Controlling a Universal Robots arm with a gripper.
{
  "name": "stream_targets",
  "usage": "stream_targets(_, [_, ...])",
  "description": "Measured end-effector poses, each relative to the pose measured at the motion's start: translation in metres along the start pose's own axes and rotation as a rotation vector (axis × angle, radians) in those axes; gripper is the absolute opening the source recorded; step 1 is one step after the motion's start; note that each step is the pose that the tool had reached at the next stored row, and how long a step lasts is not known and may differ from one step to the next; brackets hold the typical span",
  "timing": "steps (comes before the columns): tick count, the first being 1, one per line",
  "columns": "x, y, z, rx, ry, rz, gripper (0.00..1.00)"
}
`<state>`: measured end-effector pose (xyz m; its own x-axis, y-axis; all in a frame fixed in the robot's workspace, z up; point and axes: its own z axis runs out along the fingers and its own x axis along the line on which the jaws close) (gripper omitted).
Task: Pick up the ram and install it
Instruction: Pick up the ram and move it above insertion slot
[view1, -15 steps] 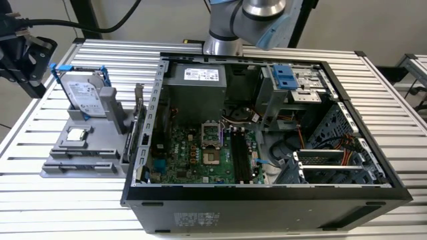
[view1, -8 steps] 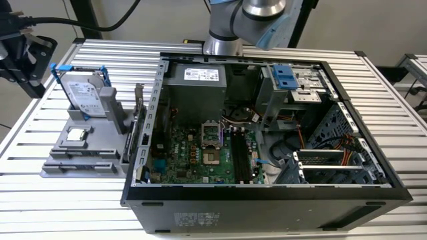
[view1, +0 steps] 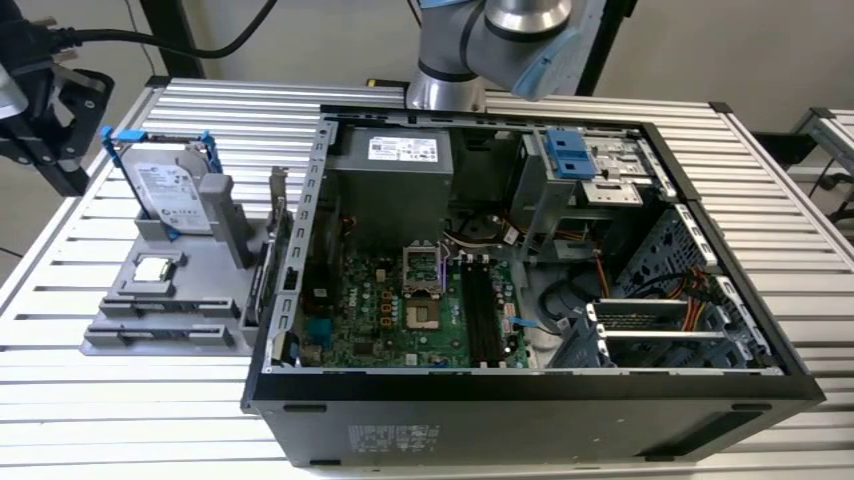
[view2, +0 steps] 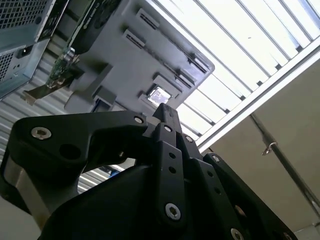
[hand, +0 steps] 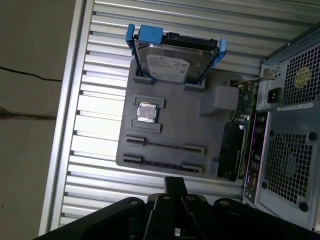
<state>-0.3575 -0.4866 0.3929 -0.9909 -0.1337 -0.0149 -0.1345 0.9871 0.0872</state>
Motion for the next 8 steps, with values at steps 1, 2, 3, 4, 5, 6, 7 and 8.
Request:
stream_targets(1, [0.0,0.0,0.0,-0.0002,0.0007,-0.008,0.0])
stream_targets(2, [0.0,0.0,-0.0001,-0.0003,0.0015,-0.017,0.0])
stream_targets(3, [0.0,0.0,-0.0002,-0.0004,0.0022,-0.025,0.0])
stream_targets(4, [0.0,0.0,-0.0003,-0.0005,0.003,-0.034,0.0])
stream_targets(5, [0.0,0.0,-0.0003,-0.0007,0.0038,-0.043,0.0])
stream_targets(6, [0.0,0.0,-0.0004,-0.0008,0.0046,-0.053,0.0])
stream_targets(7, [0.0,0.0,-0.0005,-0.0009,0.0055,-0.063,0.0])
stream_targets(8, [0.0,0.0001,-0.0005,-0.0011,0.0064,-0.074,0.0])
